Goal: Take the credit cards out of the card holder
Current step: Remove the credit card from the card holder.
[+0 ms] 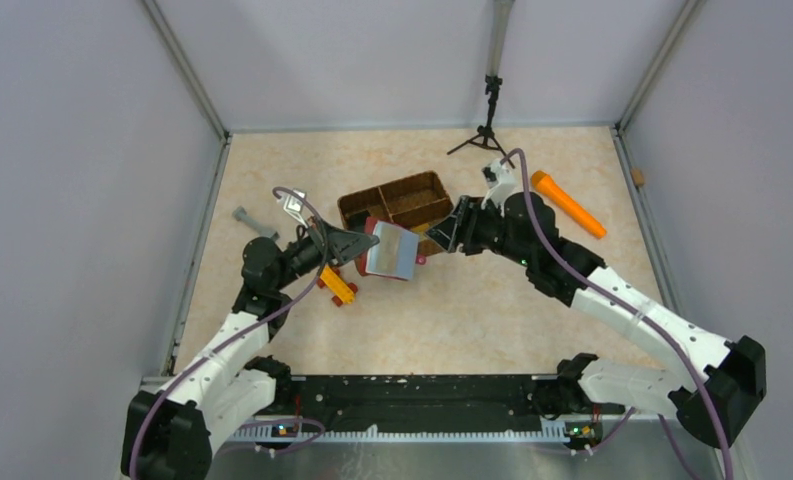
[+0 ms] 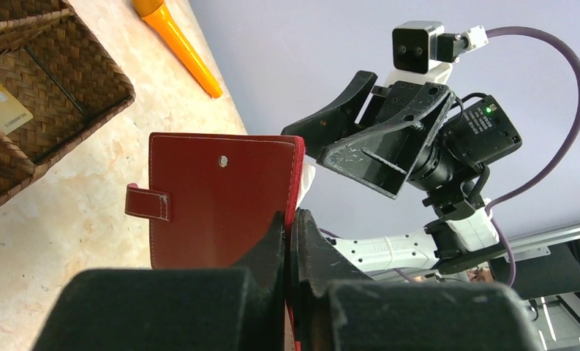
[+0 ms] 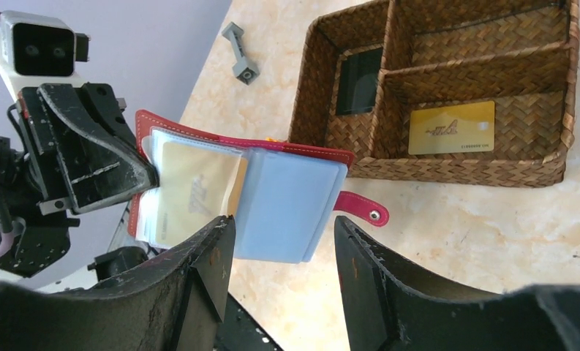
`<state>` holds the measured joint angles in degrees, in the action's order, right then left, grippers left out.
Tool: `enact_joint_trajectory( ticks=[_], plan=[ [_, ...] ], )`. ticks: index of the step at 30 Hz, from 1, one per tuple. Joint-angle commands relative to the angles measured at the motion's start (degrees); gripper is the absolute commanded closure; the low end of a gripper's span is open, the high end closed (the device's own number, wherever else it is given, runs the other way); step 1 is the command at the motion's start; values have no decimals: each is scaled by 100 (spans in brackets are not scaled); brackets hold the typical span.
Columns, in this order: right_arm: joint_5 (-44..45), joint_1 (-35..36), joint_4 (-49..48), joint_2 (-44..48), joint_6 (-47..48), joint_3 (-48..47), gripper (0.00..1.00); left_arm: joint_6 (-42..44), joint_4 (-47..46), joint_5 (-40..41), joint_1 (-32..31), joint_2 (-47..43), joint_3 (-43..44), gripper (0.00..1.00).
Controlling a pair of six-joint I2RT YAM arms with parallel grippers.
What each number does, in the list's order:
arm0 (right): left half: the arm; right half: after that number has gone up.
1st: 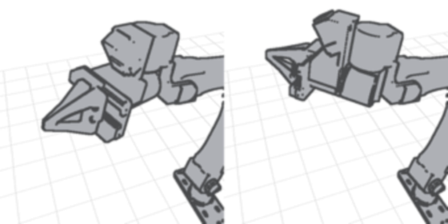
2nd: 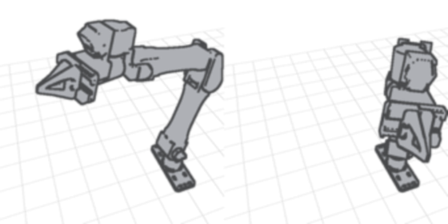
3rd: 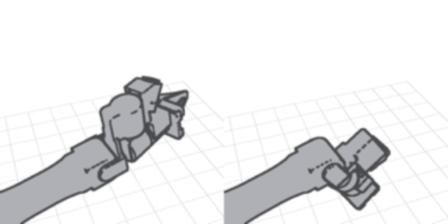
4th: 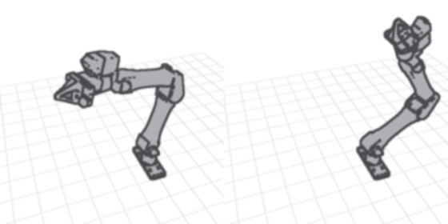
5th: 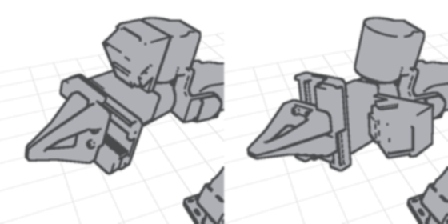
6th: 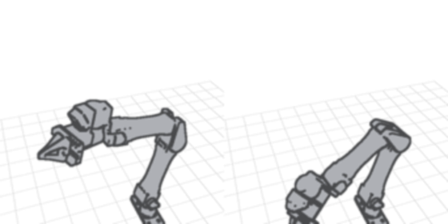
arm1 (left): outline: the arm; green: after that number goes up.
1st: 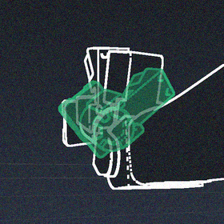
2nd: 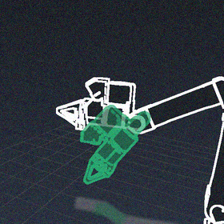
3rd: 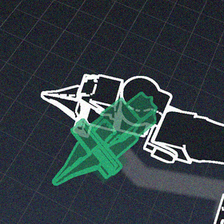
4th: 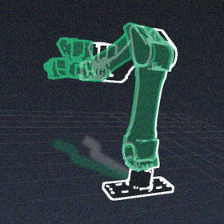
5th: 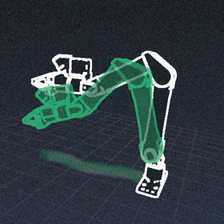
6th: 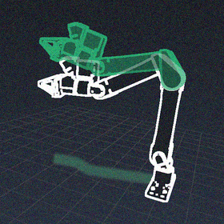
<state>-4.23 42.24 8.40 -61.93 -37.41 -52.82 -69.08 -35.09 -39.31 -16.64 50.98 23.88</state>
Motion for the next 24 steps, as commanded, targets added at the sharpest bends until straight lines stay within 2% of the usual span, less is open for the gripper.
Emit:
enact_joint_trajectory(
  ticks=[1,4,8,14,18,24],
  plan=[
    [-392,-138,-153,268,234,-158,46,-8,-462,109,21,-213,119,100],
    [-1019,-297,-594,270,-11,12,45,-53,-499,150,25,-215,203,100],
    [-1633,-339,-1629,368,-488,353,38,-423,-895,70,24,-48,249,100],
    [-2341,-338,-2761,265,-1247,745,36,-1735,-2494,67,22,464,56,100],
    [-2546,-339,-3318,274,-1532,948,37,-2238,-3328,104,8,723,49,100],
    [-2790,-336,-3663,120,-1881,876,39,-2361,-3311,237,-63,696,215,100]
  ],
)
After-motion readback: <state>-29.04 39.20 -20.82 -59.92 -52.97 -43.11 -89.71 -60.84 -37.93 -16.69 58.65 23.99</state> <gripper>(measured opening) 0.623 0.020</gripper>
